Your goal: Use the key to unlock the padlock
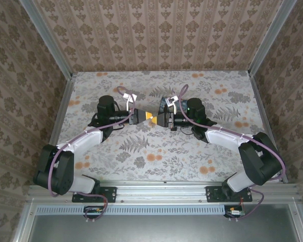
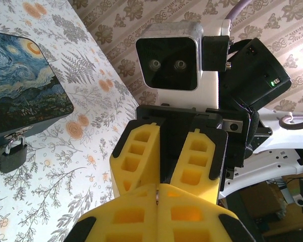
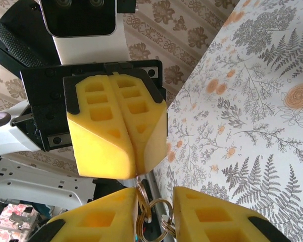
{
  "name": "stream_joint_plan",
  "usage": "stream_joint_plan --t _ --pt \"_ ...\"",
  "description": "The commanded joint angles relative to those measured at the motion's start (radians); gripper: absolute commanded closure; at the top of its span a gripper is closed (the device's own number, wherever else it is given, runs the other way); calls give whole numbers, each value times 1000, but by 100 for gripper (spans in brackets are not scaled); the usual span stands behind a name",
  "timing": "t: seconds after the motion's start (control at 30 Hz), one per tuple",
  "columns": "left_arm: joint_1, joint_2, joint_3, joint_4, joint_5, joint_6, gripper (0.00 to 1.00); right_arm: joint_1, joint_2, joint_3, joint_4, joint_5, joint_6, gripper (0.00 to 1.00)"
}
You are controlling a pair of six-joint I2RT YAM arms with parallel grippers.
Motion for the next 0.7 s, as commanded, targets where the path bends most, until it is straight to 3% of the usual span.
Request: stream_joint_plan --t 0.0,0.2,0.37,0.6,0.67 --pt "8 -15 1 45 8 -12 100 6 7 14 45 -14 11 78" --pt "8 -14 2 45 14 -13 100 5 2 0 77 -5 17 85" --pt "13 -4 -5 49 18 -18 100 2 -1 -21 144 -26 29 100" --pt "22 16 -15 69 -8 -36 100 -3 -17 -58 216 -18 44 100" --pt "27 23 -15 61 -28 -39 79 -7 -27 -65 194 -5 35 100"
